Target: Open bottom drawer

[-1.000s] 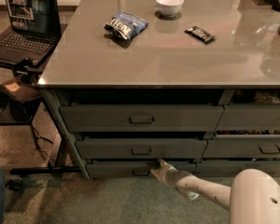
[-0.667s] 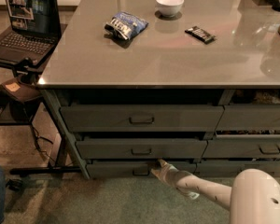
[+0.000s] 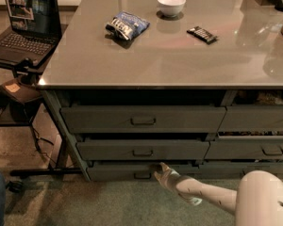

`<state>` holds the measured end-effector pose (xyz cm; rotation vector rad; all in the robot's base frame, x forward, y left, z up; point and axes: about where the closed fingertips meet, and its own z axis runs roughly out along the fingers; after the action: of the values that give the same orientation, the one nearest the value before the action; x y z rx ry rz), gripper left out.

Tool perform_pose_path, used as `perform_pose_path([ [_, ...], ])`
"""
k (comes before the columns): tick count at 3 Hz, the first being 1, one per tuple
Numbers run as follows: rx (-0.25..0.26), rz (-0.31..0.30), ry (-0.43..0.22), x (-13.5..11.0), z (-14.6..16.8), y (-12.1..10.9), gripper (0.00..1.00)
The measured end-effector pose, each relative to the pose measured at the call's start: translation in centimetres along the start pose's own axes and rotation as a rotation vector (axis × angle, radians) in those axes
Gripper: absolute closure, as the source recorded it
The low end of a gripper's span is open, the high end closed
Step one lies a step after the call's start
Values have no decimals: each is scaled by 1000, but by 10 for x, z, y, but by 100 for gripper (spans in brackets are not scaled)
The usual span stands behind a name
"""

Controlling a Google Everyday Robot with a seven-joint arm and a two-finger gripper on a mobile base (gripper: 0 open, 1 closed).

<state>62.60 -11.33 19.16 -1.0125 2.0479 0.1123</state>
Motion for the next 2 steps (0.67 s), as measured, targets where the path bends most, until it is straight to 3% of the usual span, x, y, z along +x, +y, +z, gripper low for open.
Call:
perform_pose_path([
  [1, 35, 27, 23, 14, -18, -8, 100],
  [2, 36, 34, 27, 11, -31, -5, 100],
])
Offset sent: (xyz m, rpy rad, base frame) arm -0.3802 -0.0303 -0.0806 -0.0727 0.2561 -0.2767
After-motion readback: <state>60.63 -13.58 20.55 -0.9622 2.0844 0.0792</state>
